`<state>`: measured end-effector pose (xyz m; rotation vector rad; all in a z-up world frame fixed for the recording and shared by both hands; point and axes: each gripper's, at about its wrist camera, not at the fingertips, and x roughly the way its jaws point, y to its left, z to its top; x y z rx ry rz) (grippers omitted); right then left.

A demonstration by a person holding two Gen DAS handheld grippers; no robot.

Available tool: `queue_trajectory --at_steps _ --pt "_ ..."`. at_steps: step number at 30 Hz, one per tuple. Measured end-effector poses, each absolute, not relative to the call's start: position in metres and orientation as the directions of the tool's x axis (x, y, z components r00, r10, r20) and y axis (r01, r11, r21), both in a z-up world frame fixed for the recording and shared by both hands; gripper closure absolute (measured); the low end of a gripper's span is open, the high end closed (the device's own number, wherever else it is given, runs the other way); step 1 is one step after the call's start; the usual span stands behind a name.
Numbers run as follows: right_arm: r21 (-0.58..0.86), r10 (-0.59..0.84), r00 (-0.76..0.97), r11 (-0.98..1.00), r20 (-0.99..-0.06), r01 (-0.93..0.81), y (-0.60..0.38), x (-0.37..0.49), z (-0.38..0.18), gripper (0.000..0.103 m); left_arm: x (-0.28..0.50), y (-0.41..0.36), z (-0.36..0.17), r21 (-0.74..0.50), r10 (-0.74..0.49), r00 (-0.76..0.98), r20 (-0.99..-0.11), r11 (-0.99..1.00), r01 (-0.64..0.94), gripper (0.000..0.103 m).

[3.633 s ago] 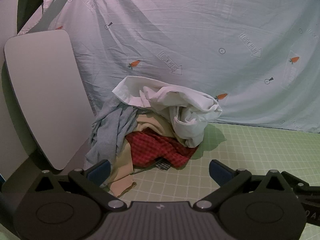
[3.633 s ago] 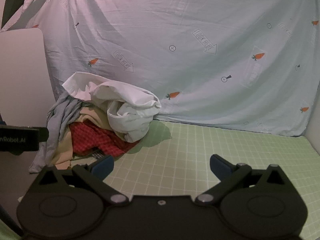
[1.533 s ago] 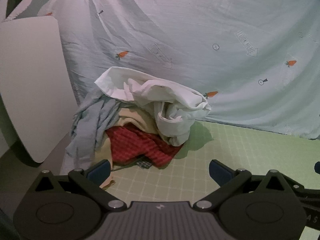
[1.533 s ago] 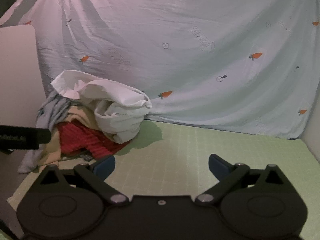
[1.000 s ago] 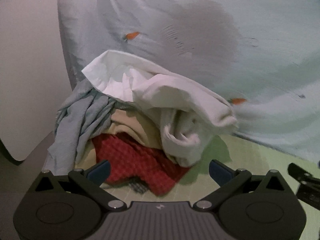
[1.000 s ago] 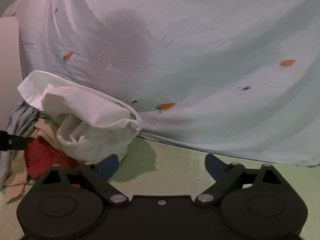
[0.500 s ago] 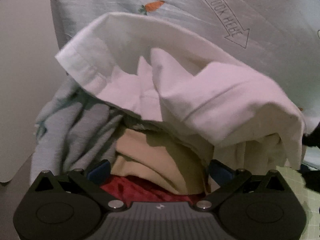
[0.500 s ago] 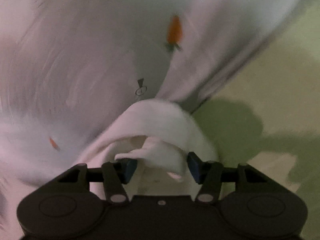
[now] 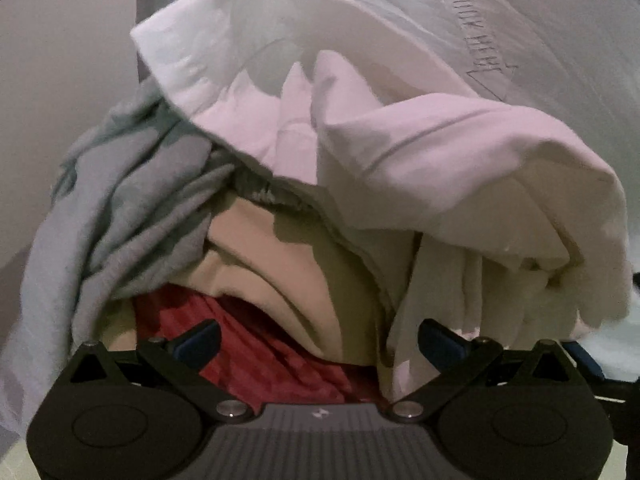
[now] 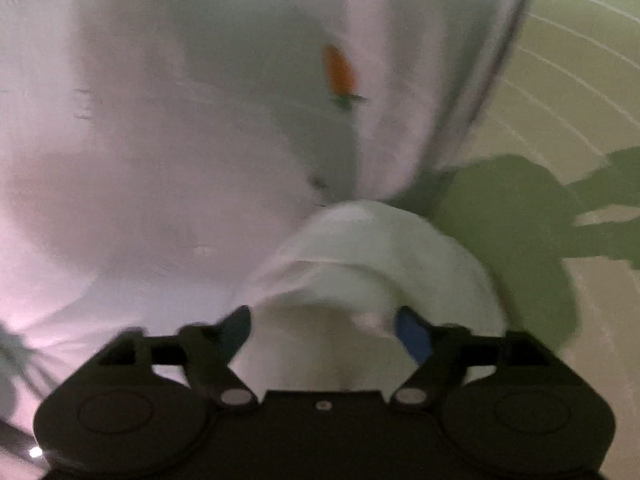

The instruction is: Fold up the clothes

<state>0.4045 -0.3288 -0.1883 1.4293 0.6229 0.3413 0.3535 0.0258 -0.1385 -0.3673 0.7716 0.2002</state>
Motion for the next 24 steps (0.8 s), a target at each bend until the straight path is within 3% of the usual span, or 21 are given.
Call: queue_trajectory --at_steps 2,4,6,7,9,14,19,24 --pt "0.984 0.56 0.809 0.114 -0.179 0.138 -0.331 0.403 -0.186 0.015 0.354 0.031 -0.141 -0.297 0.011 0.702 -0.712 0.901 -0.316 0.001" --pt "0.975 0.563 0.797 0.147 -0.22 0.165 -0.328 0.408 -0.186 0.019 0.352 0.034 -0.143 -0.33 -0.008 0.705 -0.709 0.887 -0.322 0.002" --pt "0.949 0.568 0.763 0.24 -0.307 0.204 -0.321 0.421 -0.19 0.044 0.35 0.036 -0.145 -0.358 -0.025 0.707 -0.707 0.874 -0.328 0.003" --pt "0.938 0.571 0.751 0.282 -0.332 0.201 -0.316 0.425 -0.19 0.051 0.349 0.037 -0.146 -0.374 -0.037 0.706 -0.708 0.867 -0.33 0.004" --pt "0.933 0.577 0.744 0.308 -0.338 0.185 -0.312 0.426 -0.186 0.091 0.345 0.039 -0.145 -0.399 -0.058 0.696 -0.716 0.852 -0.339 0.009" --pt "0.866 0.485 0.812 0.497 -0.325 0.049 -0.322 0.389 -0.128 0.096 0.324 0.034 -0.126 -0.415 -0.076 0.687 -0.723 0.843 -0.343 0.023" --pt "0.784 0.368 0.896 0.619 -0.246 -0.039 -0.369 0.303 -0.065 0.097 0.274 0.007 -0.092 -0.41 -0.075 0.718 -0.692 0.859 -0.306 0.032" --pt "0.648 0.233 0.952 0.76 -0.196 -0.053 -0.445 0.175 -0.034 0.097 0.222 -0.057 -0.079 -0.445 -0.216 0.731 -0.647 0.886 -0.133 0.038"
